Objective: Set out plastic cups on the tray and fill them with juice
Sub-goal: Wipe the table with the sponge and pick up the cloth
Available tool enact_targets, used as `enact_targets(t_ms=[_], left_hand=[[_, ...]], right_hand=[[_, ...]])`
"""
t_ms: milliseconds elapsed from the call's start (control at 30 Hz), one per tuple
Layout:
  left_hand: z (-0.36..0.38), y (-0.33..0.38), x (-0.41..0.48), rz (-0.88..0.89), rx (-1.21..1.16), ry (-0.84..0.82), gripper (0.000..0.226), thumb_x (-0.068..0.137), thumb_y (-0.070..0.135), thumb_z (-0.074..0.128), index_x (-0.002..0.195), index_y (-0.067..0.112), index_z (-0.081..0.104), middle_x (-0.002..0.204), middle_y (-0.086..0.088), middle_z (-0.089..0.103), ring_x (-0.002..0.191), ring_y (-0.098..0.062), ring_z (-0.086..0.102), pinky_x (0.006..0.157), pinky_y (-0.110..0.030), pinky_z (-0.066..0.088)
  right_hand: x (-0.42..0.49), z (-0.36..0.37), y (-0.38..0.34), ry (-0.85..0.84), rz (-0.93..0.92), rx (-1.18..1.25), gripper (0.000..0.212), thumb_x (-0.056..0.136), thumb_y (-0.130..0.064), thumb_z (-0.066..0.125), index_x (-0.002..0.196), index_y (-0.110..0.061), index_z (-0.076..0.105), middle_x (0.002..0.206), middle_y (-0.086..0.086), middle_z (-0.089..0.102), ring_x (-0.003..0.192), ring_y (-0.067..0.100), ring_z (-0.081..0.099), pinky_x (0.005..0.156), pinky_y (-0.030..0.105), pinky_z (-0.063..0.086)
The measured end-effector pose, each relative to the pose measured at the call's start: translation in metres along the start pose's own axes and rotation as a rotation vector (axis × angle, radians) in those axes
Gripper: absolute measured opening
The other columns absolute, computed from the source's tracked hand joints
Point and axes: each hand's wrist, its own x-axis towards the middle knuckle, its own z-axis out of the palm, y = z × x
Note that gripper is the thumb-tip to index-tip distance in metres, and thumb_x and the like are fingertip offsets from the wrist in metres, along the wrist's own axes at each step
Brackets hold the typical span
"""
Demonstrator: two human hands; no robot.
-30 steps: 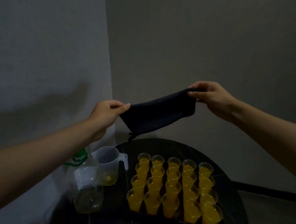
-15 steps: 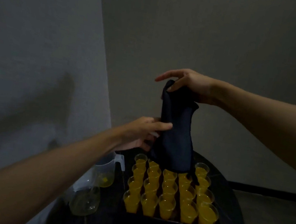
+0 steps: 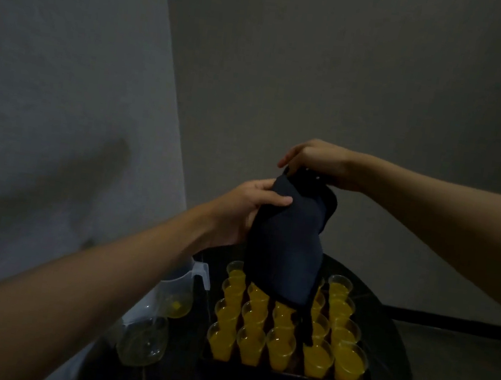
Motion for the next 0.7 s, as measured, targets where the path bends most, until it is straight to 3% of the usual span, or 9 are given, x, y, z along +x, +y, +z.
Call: enact_targets(t_ms=[67, 133, 233, 300, 400, 500, 567, 700], left_hand=[[0.001, 0.003, 0.001, 0.050, -0.070, 0.096, 0.040, 0.090, 0.011, 0.068, 0.129, 0.010, 0.063, 0.127, -0.021, 0.064, 0.113, -0.033, 0.064, 0.097, -0.039, 0.052], [0.001, 0.009, 0.000, 0.102, -0.187, 0.171, 0.030, 0.099, 0.003, 0.053, 0.128, 0.007, 0.059, 0.114, -0.017, 0.073, 0.100, -0.026, 0.073, 0.081, -0.035, 0.061], [-0.005, 0.017, 0.001, 0.160, -0.237, 0.276, 0.024, 0.102, 0.004, 0.049, 0.123, 0.011, 0.059, 0.110, -0.013, 0.072, 0.097, -0.025, 0.072, 0.079, -0.036, 0.061], [-0.009, 0.021, 0.002, 0.181, -0.227, 0.331, 0.024, 0.102, 0.007, 0.050, 0.124, 0.015, 0.059, 0.115, -0.011, 0.070, 0.100, -0.025, 0.070, 0.081, -0.037, 0.061], [-0.013, 0.024, 0.002, 0.189, -0.235, 0.350, 0.024, 0.103, 0.008, 0.050, 0.123, 0.017, 0.060, 0.122, -0.012, 0.068, 0.110, -0.028, 0.067, 0.092, -0.041, 0.057], [-0.016, 0.024, 0.001, 0.157, -0.184, 0.327, 0.025, 0.103, 0.008, 0.049, 0.125, 0.015, 0.058, 0.123, -0.012, 0.067, 0.111, -0.027, 0.066, 0.092, -0.040, 0.055], [-0.018, 0.024, -0.001, 0.143, -0.166, 0.311, 0.029, 0.102, 0.004, 0.047, 0.128, 0.012, 0.057, 0.122, -0.012, 0.068, 0.108, -0.025, 0.067, 0.088, -0.036, 0.057], [-0.029, 0.025, -0.001, 0.144, -0.056, 0.405, 0.032, 0.098, -0.005, 0.053, 0.128, 0.003, 0.058, 0.122, -0.016, 0.069, 0.109, -0.027, 0.069, 0.084, -0.033, 0.060]], right_hand=[[0.005, 0.004, 0.012, -0.062, 0.080, 0.107, 0.034, 0.079, -0.025, 0.065, 0.105, -0.003, 0.067, 0.112, 0.018, 0.066, 0.094, 0.030, 0.061, 0.080, 0.043, 0.052], [0.002, 0.007, 0.019, -0.126, 0.215, 0.181, 0.043, 0.085, -0.046, 0.062, 0.108, -0.010, 0.062, 0.112, 0.012, 0.061, 0.092, 0.025, 0.058, 0.080, 0.038, 0.047], [-0.001, 0.005, 0.033, -0.193, 0.380, 0.146, 0.101, 0.073, -0.091, 0.042, 0.131, -0.009, 0.054, 0.129, 0.015, 0.061, 0.108, 0.030, 0.063, 0.093, 0.041, 0.050], [-0.005, 0.004, 0.038, -0.307, 0.401, 0.310, 0.113, 0.074, -0.095, 0.023, 0.132, -0.003, 0.056, 0.125, 0.024, 0.064, 0.108, 0.033, 0.063, 0.102, 0.044, 0.045], [-0.016, 0.009, 0.032, -0.402, 0.298, 0.558, 0.097, 0.086, -0.085, 0.020, 0.129, -0.007, 0.059, 0.119, 0.024, 0.068, 0.110, 0.036, 0.063, 0.103, 0.046, 0.044], [-0.018, 0.019, 0.025, -0.284, 0.150, 0.618, 0.057, 0.097, -0.058, 0.043, 0.124, -0.011, 0.062, 0.126, 0.013, 0.067, 0.124, 0.031, 0.058, 0.111, 0.045, 0.039], [-0.018, 0.023, 0.023, -0.206, 0.065, 0.621, 0.037, 0.099, -0.036, 0.050, 0.122, -0.009, 0.061, 0.119, 0.010, 0.061, 0.116, 0.025, 0.055, 0.103, 0.039, 0.040], [-0.016, 0.021, 0.021, -0.165, 0.015, 0.642, 0.023, 0.097, -0.019, 0.054, 0.116, -0.011, 0.064, 0.110, 0.007, 0.060, 0.101, 0.021, 0.060, 0.091, 0.036, 0.050]])
